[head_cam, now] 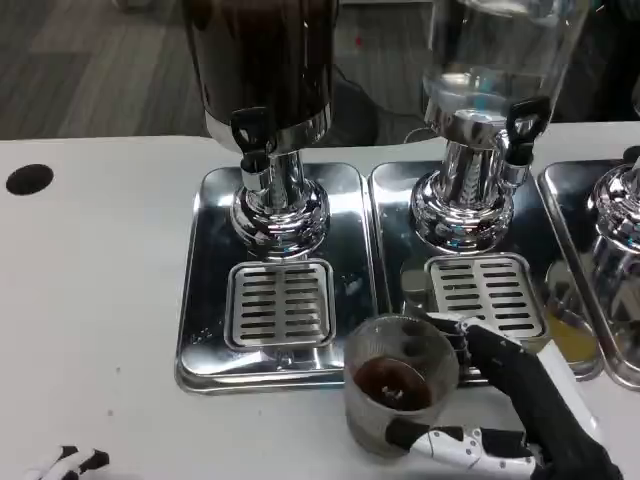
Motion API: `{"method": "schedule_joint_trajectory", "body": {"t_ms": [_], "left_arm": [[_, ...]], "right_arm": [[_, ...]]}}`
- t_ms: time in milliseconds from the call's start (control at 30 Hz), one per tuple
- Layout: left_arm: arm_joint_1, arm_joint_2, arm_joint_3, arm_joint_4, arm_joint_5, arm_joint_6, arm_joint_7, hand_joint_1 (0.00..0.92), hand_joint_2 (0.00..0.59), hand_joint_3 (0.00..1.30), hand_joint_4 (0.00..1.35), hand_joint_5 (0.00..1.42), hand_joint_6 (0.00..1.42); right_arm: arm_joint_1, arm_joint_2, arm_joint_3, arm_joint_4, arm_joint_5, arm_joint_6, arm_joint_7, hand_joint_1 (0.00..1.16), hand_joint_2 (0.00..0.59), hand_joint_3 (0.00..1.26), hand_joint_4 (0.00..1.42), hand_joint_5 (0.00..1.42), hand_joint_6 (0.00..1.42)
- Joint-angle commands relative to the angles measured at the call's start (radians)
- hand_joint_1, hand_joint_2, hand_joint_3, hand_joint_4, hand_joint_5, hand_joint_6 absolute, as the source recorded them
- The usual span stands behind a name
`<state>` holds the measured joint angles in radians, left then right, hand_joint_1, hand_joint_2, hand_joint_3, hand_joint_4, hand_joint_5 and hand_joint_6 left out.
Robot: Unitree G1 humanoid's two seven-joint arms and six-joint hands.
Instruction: Grasp the cup under the faucet to collect the drink, then remove the cup.
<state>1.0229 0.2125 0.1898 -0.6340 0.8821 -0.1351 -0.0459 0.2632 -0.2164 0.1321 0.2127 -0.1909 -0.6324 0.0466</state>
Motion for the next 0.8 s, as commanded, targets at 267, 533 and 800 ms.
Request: {"method": "schedule_joint_trajectory", "body": {"t_ms": [267,533,800], "left_arm": [[-0.011,0.009,-0.025,-0.022,0.048,0.035,-0.031,0.000,0.095,0.25,0.13,0.22,0.42],[-0.018,0.012,-0.032,-0.023,0.052,0.050,-0.041,0.000,0.092,0.25,0.13,0.22,0.42],[-0.019,0.017,-0.036,-0.022,0.054,0.056,-0.042,0.000,0.091,0.25,0.13,0.22,0.42]], "right_arm": [[0.013,-0.025,-0.042,0.051,0.050,-0.124,0.020,0.77,0.089,0.45,0.49,0.52,0.35],[0.007,-0.041,-0.071,0.116,0.059,-0.192,0.025,0.76,0.090,0.45,0.49,0.53,0.36],[-0.006,-0.052,-0.094,0.198,0.034,-0.260,0.014,0.76,0.090,0.45,0.49,0.53,0.36]]}}
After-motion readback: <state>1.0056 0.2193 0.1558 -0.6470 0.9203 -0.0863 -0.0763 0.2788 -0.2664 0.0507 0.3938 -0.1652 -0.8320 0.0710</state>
